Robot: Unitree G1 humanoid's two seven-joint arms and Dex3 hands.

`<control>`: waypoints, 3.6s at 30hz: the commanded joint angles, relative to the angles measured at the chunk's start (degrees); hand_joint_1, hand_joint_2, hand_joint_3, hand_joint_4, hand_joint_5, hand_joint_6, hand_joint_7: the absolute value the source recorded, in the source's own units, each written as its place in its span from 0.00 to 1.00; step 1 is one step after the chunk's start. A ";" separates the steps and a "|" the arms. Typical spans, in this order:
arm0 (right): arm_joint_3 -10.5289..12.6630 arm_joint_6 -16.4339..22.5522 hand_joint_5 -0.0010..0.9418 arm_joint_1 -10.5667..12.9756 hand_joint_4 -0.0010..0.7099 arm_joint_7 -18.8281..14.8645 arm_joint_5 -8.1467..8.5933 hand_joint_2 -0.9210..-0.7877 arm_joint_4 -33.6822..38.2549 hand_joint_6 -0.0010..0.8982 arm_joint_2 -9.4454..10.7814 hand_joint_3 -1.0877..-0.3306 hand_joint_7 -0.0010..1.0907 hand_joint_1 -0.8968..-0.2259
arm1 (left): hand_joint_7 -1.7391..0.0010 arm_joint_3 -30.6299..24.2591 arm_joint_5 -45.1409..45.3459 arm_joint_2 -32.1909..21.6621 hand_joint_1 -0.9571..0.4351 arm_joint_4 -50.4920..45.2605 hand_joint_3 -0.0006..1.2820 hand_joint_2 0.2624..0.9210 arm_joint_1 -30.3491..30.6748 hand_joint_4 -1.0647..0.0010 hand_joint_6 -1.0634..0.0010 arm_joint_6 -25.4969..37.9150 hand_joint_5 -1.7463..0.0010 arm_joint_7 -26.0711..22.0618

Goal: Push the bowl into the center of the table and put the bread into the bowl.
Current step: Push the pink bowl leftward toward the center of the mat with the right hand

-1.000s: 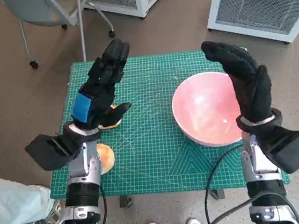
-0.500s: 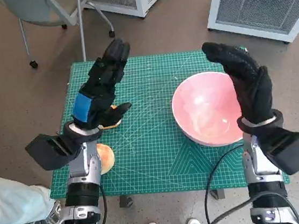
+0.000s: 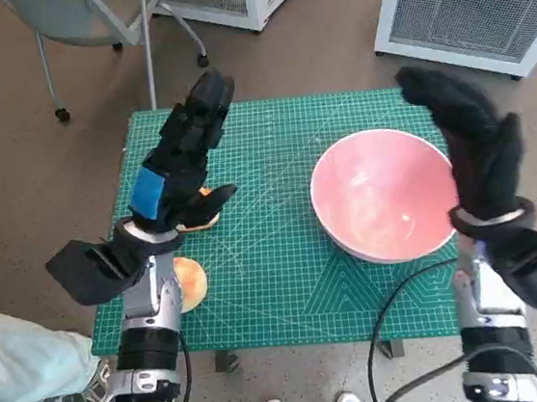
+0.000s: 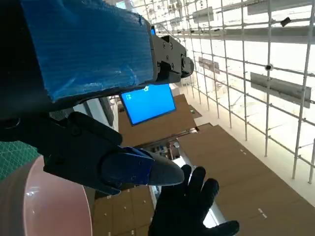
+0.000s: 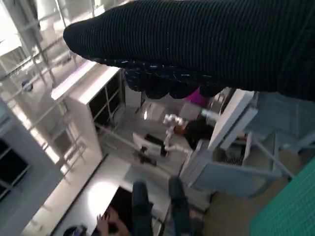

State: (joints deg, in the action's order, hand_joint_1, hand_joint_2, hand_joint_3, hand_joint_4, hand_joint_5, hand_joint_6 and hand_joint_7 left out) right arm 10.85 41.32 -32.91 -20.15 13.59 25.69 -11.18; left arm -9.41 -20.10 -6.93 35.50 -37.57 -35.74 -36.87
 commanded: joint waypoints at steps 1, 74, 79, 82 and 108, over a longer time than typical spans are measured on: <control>5.24 3.09 0.01 -0.70 0.18 4.00 -0.43 0.00 10.85 0.00 -3.17 0.40 0.43 0.25 | 0.99 0.11 0.51 -0.01 0.25 0.48 0.18 1.00 0.08 0.92 0.80 -0.32 1.00 0.13; 15.49 -16.42 0.00 -18.11 0.21 8.23 3.11 0.00 49.95 0.15 8.29 0.24 0.28 0.40 | 0.99 -0.39 1.57 -2.79 0.23 -4.93 0.17 1.00 5.68 0.90 0.80 0.11 1.00 2.75; 14.78 -16.90 0.01 -18.48 0.23 8.36 2.48 0.00 50.04 0.15 8.94 0.24 0.28 0.39 | 1.00 -0.47 1.52 -2.93 0.23 -6.15 0.17 1.00 6.48 0.90 0.80 0.51 1.00 3.11; 14.39 -17.31 0.01 -18.71 0.23 8.46 2.04 0.00 50.07 0.15 9.24 0.24 0.27 0.39 | 1.00 -0.48 1.57 -2.93 0.24 -6.77 0.17 1.00 6.88 0.90 0.80 0.72 1.00 3.37; 11.59 -11.48 0.00 -19.95 0.20 4.93 -0.44 0.00 46.89 0.14 6.34 0.18 0.23 0.43 | 1.00 0.62 2.83 -1.94 0.24 -6.83 0.18 1.00 6.82 0.92 0.81 1.16 1.00 5.68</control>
State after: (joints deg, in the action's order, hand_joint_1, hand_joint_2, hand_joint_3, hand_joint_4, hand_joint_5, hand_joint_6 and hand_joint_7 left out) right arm 23.71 27.66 -53.26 -14.50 14.81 73.41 -4.12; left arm -9.24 -17.89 -9.05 28.75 -30.75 -34.90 -31.56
